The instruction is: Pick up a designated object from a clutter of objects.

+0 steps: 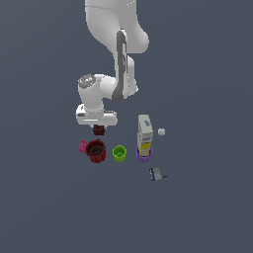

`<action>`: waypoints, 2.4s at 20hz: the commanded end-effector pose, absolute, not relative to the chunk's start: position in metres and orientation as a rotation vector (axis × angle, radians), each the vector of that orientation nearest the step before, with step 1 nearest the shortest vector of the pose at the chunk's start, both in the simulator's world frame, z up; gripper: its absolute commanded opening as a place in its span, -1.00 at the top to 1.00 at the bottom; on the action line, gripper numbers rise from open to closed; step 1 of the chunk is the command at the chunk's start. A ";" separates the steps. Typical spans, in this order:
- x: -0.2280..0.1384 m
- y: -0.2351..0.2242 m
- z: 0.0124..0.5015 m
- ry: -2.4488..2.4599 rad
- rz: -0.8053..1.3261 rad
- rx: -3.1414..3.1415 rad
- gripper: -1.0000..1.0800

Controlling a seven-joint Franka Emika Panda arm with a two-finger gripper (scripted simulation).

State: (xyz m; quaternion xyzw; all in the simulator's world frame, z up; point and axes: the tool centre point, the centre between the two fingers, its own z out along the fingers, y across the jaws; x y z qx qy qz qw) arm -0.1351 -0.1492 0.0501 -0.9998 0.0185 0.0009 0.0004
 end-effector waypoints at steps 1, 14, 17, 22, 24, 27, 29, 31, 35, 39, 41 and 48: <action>-0.128 -0.144 0.062 0.058 0.000 -3.141 1.00; -0.074 -0.103 0.159 0.061 0.002 -3.146 1.00; -0.060 -0.093 0.184 0.061 0.002 -3.147 1.00; -0.035 -0.074 0.227 0.061 0.002 -3.147 1.00; -0.025 -0.066 0.244 0.060 0.002 -3.146 1.00; -0.009 -0.055 0.270 0.060 0.002 -3.146 1.00; 0.000 -0.048 0.285 0.059 0.001 -3.145 1.00; 0.009 -0.041 0.300 0.059 0.001 -3.145 1.00; 0.026 -0.029 0.328 0.058 0.001 -3.144 1.00; 0.042 -0.018 0.353 0.058 0.001 -3.143 1.00; 0.049 -0.013 0.364 0.057 0.001 -3.143 1.00; 0.073 0.002 0.401 0.056 0.001 -3.142 1.00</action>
